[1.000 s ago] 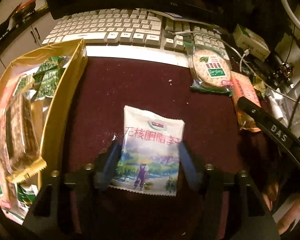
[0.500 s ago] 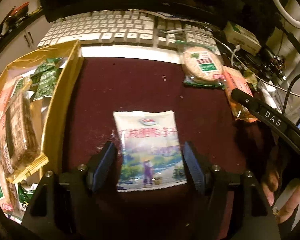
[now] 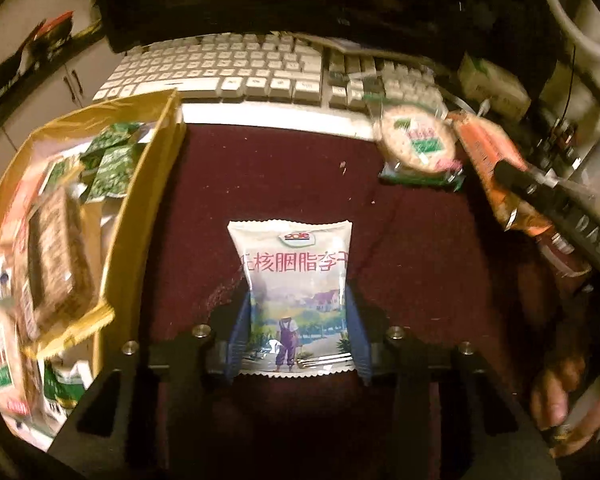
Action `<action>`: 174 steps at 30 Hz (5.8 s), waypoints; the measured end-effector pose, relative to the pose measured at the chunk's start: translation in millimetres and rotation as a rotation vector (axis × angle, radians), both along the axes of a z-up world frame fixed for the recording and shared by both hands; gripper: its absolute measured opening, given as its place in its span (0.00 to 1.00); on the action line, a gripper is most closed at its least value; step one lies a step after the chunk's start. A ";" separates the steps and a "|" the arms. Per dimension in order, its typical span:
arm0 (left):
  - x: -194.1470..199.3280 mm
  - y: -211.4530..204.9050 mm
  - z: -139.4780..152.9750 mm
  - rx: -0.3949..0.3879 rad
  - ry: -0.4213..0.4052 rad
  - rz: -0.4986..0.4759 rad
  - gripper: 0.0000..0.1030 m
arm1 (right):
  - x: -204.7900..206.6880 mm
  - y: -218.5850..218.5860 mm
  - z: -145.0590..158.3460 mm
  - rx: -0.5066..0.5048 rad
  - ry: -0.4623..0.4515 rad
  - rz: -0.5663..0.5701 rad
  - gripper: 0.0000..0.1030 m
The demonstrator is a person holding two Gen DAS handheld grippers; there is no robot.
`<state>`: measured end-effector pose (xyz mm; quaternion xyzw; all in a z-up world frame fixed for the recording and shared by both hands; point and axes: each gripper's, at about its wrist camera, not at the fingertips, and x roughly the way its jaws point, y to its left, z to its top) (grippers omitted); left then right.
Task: Organize snacks
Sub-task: 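Carry both packets over the box and open both grippers, then return to the cloth and grasp the small green-gold sachet with the right gripper, then grasp the round Xiang Cong cracker pack with the left gripper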
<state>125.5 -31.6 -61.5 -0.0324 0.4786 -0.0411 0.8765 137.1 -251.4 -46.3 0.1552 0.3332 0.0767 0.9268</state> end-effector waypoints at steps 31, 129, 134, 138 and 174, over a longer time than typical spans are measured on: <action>-81.5 148.3 75.0 -0.334 -0.178 0.264 0.43 | -43.8 84.0 35.4 0.134 -0.049 0.346 0.49; 120.7 -100.9 -21.7 -0.025 0.016 -0.074 0.83 | 54.0 -67.6 -19.2 0.088 0.218 -0.144 0.16; 118.8 -99.3 -23.2 -0.034 -0.004 -0.065 0.79 | 56.1 -61.6 -18.6 0.083 0.207 -0.131 0.16; 103.8 -85.7 -19.2 -0.027 -0.013 -0.047 0.73 | 56.4 -57.9 -17.9 0.080 0.197 -0.120 0.16; 49.2 -30.8 -15.6 -0.063 -0.030 -0.014 0.64 | 59.1 0.8 -21.9 0.002 0.136 0.159 0.16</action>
